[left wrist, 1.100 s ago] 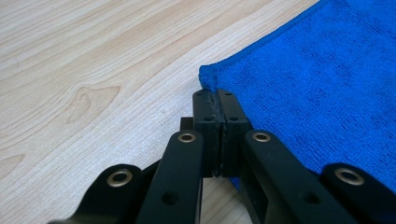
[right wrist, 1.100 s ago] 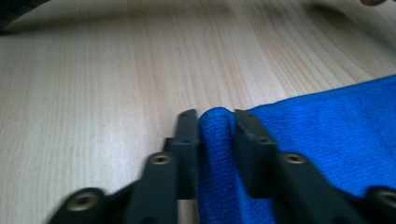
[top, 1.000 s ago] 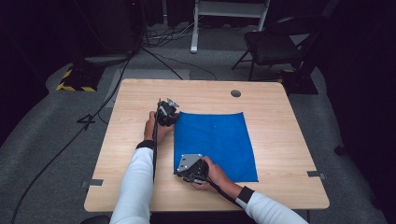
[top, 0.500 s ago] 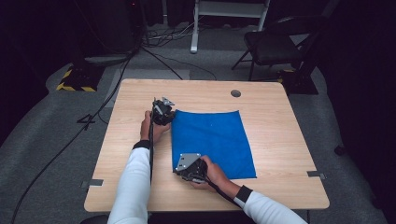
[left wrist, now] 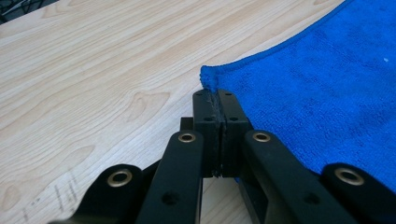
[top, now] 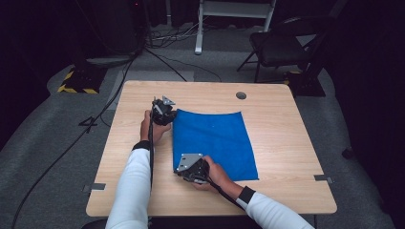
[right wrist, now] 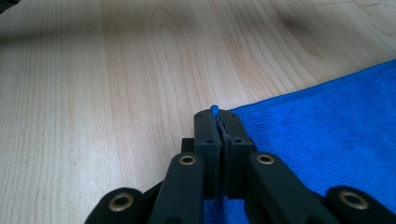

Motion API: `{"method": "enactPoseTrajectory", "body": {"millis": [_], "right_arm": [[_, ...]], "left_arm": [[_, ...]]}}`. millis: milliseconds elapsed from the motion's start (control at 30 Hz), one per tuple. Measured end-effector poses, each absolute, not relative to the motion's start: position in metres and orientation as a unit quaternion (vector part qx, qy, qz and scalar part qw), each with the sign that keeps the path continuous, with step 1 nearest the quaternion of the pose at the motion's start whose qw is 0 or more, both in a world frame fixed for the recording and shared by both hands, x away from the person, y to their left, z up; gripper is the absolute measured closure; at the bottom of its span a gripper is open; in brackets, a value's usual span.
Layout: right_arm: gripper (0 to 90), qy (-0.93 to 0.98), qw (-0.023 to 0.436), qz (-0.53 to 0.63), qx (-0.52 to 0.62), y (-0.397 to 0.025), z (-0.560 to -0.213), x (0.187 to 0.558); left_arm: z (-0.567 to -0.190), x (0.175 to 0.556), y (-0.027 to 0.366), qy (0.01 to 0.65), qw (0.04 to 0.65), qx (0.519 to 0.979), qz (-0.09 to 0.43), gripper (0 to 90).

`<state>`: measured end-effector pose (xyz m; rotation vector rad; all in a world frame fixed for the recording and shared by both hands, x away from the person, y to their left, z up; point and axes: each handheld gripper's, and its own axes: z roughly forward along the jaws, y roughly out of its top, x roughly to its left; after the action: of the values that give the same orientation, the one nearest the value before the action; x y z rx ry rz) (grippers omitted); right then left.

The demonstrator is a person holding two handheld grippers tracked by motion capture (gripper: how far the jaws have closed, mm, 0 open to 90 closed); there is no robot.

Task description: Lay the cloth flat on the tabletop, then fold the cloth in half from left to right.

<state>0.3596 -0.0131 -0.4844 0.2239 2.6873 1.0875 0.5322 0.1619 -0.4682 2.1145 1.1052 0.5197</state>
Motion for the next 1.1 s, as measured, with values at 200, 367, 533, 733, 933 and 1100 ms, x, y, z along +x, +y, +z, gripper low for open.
{"method": "enactPoseTrajectory", "body": {"millis": [200,367,533,733,933,1100], "right_arm": [[87.8,0.919,0.114,0.371,0.07,-0.007,-0.485,0.359],[87.8,0.918,0.114,0.373,0.068,-0.004,-0.483,0.36],[87.8,0.918,0.114,0.374,0.066,-0.002,-0.483,0.361],[88.0,0.917,0.115,0.377,0.063,-0.002,-0.48,0.362],[88.0,0.911,0.122,0.387,0.069,-0.007,-0.471,0.365],[88.0,0.909,0.125,0.39,0.077,-0.014,-0.467,0.364]], "left_arm": [[-0.465,0.53,0.169,0.428,0.342,0.811,0.205,88.4],[-0.463,0.53,0.172,0.427,0.339,0.812,0.208,88.4],[-0.461,0.53,0.174,0.426,0.338,0.814,0.206,88.4],[-0.459,0.531,0.174,0.427,0.337,0.812,0.209,88.6],[-0.45,0.529,0.17,0.418,0.342,0.813,0.216,88.6],[-0.444,0.528,0.164,0.413,0.352,0.811,0.219,88.6]]}}
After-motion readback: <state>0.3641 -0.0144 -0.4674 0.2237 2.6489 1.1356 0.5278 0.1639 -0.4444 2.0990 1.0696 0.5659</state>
